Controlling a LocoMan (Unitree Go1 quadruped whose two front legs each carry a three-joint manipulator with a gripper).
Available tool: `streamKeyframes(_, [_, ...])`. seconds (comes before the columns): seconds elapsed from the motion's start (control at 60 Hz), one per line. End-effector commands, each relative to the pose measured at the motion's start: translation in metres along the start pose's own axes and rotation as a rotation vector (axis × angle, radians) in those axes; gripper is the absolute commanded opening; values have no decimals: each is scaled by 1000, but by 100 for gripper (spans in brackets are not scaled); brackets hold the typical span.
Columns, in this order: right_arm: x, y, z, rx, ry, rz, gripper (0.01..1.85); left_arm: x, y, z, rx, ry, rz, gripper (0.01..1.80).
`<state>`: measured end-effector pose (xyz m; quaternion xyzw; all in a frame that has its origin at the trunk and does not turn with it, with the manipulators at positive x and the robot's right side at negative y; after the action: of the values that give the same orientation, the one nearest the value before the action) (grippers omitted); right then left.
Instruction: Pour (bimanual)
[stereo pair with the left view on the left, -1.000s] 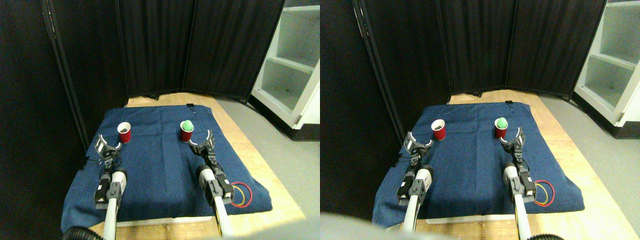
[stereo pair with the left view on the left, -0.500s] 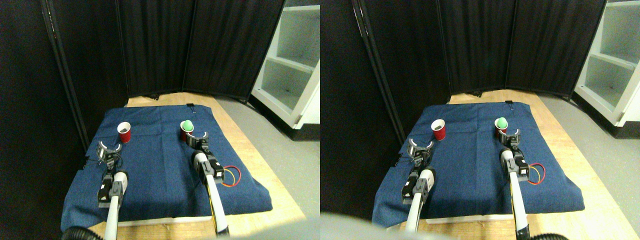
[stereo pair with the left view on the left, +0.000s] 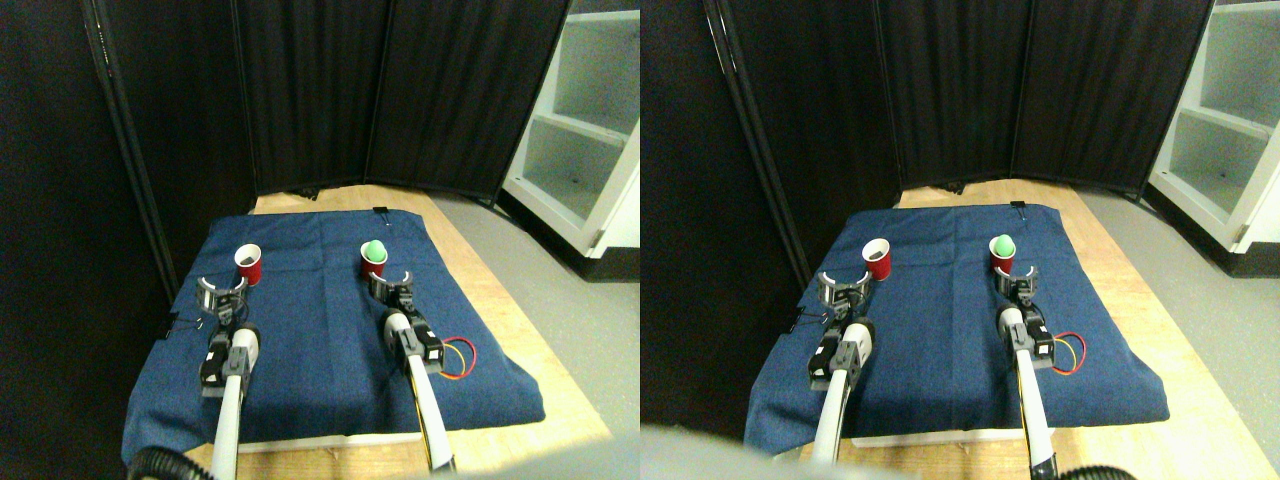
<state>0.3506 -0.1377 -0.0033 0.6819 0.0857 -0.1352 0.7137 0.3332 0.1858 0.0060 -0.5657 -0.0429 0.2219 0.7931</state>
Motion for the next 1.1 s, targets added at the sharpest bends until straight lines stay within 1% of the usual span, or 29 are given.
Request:
streamKeyframes(0.017, [3, 8, -6, 13, 1, 41, 76, 6, -3, -8, -23, 6, -7, 79])
streamKeyframes(0.167, [5, 8, -8, -3, 6, 48, 80, 12, -4, -16, -58, 9, 11, 78])
streamKeyframes(0.25, [7, 8, -8, -2, 11, 50, 81, 15, -4, -22, -75, 13, 22, 77])
streamKeyframes(0.35, [9, 9, -6, -1, 16, 58, 81, 20, -2, -28, -91, 16, 25, 73])
streamKeyframes(0.383, [11, 10, -5, 4, 23, 69, 79, 23, 0, -30, -111, 26, 32, 72])
streamKeyframes(0.4, [12, 10, -5, 8, 23, 70, 79, 24, 1, -31, -120, 34, 34, 73])
streamKeyframes(0.467, [12, 11, -5, 13, 20, 67, 79, 27, 3, -33, -130, 39, 36, 77])
streamKeyframes(0.517, [12, 11, -5, 9, 23, 63, 79, 31, 5, -35, -158, 56, 40, 79])
streamKeyframes(0.633, [14, 11, -5, -9, 22, 59, 78, 35, 7, -39, -173, 47, 47, 76])
streamKeyframes(0.7, [15, 10, -6, 13, 22, 39, 77, 38, 7, -42, -170, 41, 44, 76])
streamKeyframes(0.8, [18, 9, -7, 27, 24, 29, 81, 40, 7, -44, -176, 41, 45, 77])
streamKeyframes(0.85, [19, 9, -7, 31, 28, 27, 80, 42, 6, -45, -178, 32, 51, 80])
streamKeyframes(0.95, [23, 9, -7, 9, 30, 23, 79, 45, 7, -47, -190, 33, 61, 79])
streamKeyframes(1.1, [29, 8, -11, 5, 24, 0, 83, 47, 7, -50, -213, 29, 75, 83])
